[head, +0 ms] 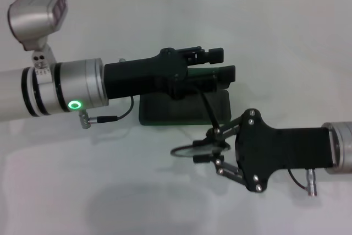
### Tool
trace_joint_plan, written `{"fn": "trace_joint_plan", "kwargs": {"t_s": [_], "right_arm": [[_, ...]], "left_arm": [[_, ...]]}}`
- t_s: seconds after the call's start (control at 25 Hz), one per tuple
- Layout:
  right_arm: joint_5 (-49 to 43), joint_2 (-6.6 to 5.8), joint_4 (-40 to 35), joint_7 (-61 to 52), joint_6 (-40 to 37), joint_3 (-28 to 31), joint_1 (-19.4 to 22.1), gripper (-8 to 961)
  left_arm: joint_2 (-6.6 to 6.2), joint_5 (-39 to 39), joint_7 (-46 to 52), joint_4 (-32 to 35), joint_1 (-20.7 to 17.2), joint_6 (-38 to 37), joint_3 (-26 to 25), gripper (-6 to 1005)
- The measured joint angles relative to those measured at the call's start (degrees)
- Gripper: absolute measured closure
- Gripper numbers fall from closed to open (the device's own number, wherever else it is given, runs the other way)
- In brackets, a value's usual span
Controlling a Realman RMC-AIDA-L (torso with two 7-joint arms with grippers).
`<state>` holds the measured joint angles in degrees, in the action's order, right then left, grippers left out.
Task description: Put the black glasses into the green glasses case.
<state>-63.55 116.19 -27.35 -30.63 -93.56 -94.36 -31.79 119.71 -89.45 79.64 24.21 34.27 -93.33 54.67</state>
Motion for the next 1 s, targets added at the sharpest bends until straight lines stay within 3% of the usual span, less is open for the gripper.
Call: {"fn": "trace_joint_plan", "kwargs": {"t_s": [0.2, 0.72, 0.84, 1.0], "right_arm": [[2.0, 0.00, 0.1, 0.0, 3.1, 0.1, 0.7, 739], [1.9, -0.12, -0.2, 0.9, 5.5, -0.1, 1.1, 725], [1.7, -0.05, -0.7, 3.9, 10.9, -0.3, 2.0, 722], [2.3, -0.09, -9.7, 4.1, 25.7, -5.4, 5.0, 718]], "left_arm": [[-0.26, -0.3, -1.9, 0.3, -0.3, -4.1, 0.0, 374], [-0.30, -1.9, -2.7, 0.5, -0.7, -4.3, -1.2, 374], [-0.50, -1.1, -4.6, 0.5, -2.6, -3.3, -6.5, 374], [-1.06, -1.0, -5.5, 0.7, -4.0, -2.2, -11.3, 374]]}}
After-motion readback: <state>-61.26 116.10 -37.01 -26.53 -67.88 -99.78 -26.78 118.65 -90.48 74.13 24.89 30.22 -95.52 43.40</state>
